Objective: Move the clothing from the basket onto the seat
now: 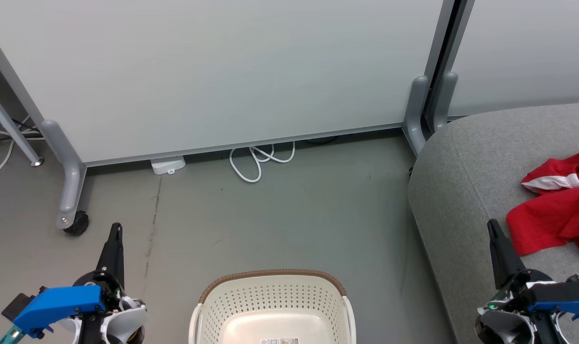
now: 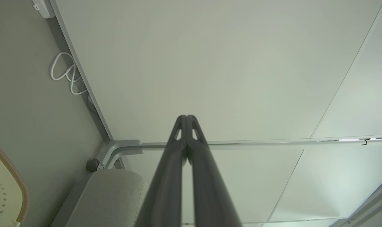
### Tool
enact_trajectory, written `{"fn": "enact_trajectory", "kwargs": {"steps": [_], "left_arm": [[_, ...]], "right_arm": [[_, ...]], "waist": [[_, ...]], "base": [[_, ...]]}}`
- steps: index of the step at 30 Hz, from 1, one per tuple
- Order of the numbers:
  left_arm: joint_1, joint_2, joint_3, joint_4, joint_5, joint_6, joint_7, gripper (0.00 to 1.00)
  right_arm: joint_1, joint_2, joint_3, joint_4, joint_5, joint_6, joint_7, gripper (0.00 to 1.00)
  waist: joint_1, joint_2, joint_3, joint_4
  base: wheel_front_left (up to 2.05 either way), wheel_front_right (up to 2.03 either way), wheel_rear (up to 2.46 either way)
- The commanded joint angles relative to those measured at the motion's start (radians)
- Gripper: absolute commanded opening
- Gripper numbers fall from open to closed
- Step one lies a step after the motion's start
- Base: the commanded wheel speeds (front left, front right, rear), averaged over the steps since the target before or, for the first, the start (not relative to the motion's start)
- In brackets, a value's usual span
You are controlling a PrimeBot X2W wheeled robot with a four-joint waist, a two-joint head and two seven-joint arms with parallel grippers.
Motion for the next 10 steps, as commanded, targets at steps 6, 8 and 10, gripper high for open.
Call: {"fn": "enact_trajectory", "kwargs": {"steps": [6,8,10], "left_arm": [[-0.01,-0.001,0.002,-0.004,-0.003,-0.009,0.004,0.0],[-0.01,-0.001,0.002,-0.005,-0.003,-0.009,0.003,0.0],[-0.01,-0.001,0.002,-0.005,-0.003,-0.009,0.003,0.0]], "right_arm": [[-0.014,0.002,-0.002,0.001,0.002,0.0,0.002,0.0],[-0.014,0.002,-0.002,0.001,0.002,0.0,0.002,0.0],[-0.014,0.002,-0.002,0.001,0.002,0.0,0.002,0.0]], "waist": [[0.0,-0.0001,0.0,0.0],[0.0,-0.0001,0.0,0.0],[0.0,-0.0001,0.0,0.0]], "base": [[0.0,0.0,0.0],[0.0,0.0,0.0],[0.0,0.0,0.0]]}}
